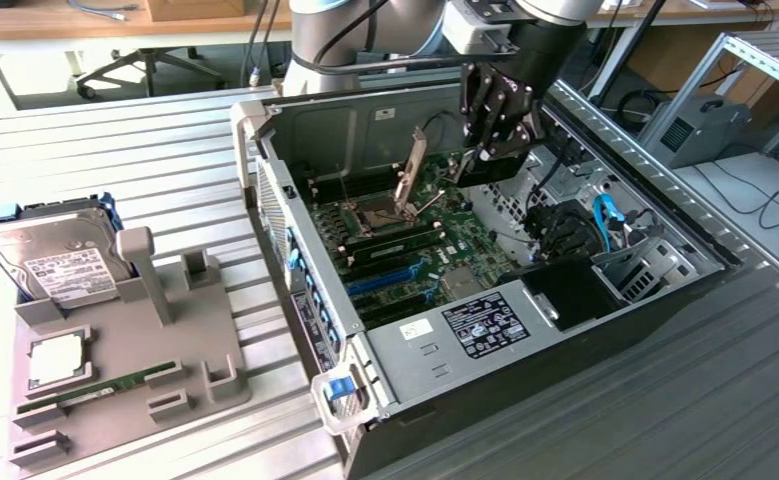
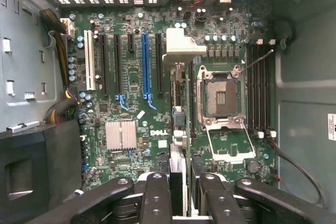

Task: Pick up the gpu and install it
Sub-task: 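Insert the gpu into the slot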

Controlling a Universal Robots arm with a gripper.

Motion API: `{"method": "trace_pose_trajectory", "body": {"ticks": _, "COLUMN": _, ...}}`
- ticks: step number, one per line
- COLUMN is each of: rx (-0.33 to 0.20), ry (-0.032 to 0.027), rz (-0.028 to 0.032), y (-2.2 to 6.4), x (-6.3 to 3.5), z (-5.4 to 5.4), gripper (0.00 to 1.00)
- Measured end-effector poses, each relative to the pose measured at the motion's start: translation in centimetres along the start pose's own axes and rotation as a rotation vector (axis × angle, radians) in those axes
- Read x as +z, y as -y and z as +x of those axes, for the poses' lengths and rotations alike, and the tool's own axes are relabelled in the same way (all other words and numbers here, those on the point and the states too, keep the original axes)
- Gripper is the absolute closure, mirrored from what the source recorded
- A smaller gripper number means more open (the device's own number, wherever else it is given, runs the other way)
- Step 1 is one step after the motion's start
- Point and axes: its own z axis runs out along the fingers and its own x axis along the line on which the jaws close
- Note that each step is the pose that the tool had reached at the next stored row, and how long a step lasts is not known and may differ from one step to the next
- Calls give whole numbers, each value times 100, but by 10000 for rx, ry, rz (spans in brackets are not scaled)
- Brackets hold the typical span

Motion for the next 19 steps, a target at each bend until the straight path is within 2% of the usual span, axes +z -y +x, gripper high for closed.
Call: {"method": "trace_pose_trajectory", "body": {"ticks": 19, "rx": 1, "ry": -1, "rz": 0, "y": -45, "x": 22, "z": 26, "gripper": 73}}
